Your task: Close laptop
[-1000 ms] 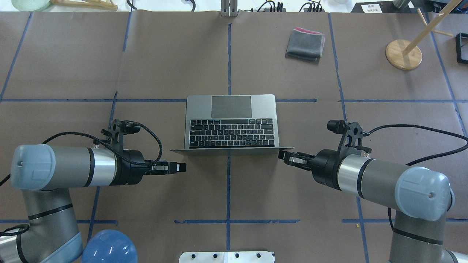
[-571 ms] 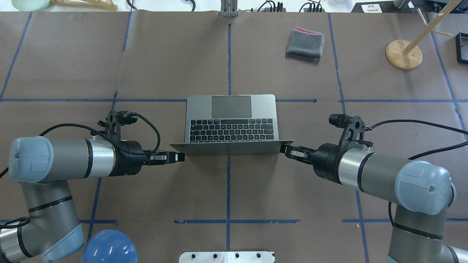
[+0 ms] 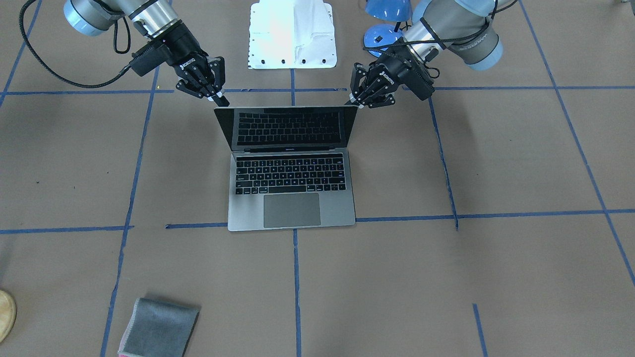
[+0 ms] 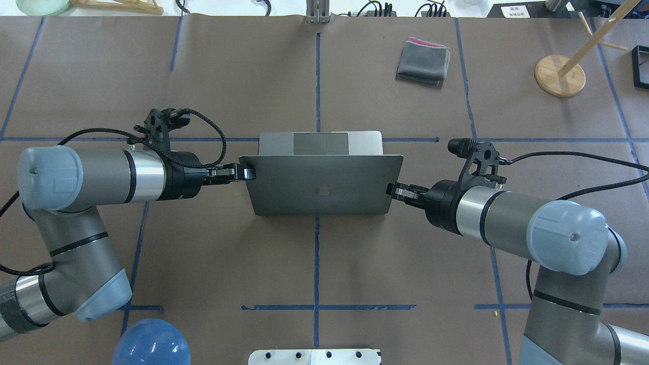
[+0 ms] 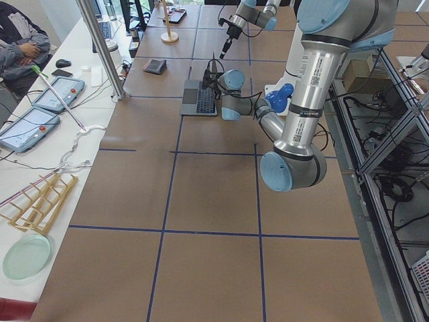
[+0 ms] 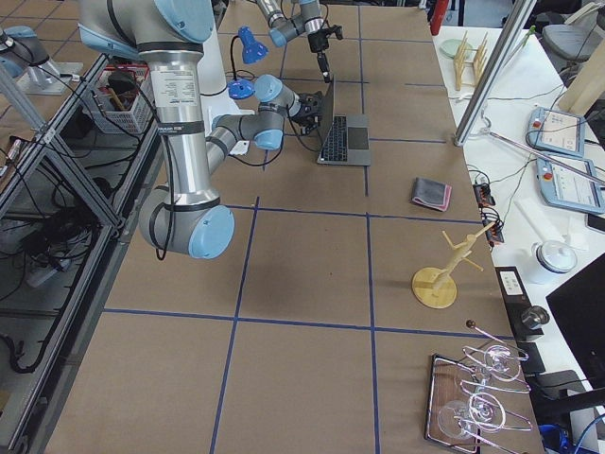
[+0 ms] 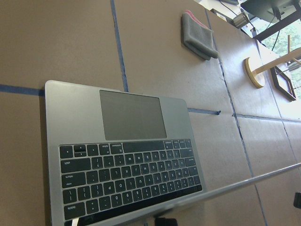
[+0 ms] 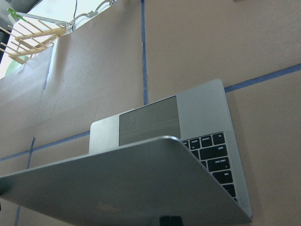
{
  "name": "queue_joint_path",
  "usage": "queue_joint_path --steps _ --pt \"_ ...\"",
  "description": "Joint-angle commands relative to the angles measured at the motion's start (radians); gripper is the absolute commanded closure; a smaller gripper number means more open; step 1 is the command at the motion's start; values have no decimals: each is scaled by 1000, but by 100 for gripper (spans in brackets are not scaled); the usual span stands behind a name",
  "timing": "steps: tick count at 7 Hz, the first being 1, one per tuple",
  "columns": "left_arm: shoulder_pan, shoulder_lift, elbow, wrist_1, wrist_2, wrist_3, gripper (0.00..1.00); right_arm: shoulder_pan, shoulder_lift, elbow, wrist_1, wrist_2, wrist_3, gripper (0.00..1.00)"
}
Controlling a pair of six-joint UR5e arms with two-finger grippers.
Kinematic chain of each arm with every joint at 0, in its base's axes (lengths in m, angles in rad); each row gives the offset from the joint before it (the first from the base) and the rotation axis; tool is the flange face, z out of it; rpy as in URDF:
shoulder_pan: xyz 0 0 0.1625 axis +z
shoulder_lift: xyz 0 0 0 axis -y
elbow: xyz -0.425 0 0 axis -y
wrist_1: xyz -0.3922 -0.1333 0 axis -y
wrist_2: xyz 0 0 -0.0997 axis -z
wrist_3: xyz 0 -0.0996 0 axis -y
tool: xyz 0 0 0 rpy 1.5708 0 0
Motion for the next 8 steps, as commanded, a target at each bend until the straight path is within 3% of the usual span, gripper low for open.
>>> queue_joint_path --steps 1,2,6,8 --pt "-25 -60 74 20 -1 3 100 64 32 -58 -19 54 2 96" --pt "-31 -80 106 22 -1 3 100 119 97 -131 -24 135 3 96" --pt "-45 -180 278 20 1 5 100 229 265 -373 -41 246 -4 96" --pt "-47 -207 373 20 1 11 100 228 329 -499 -41 248 -8 96"
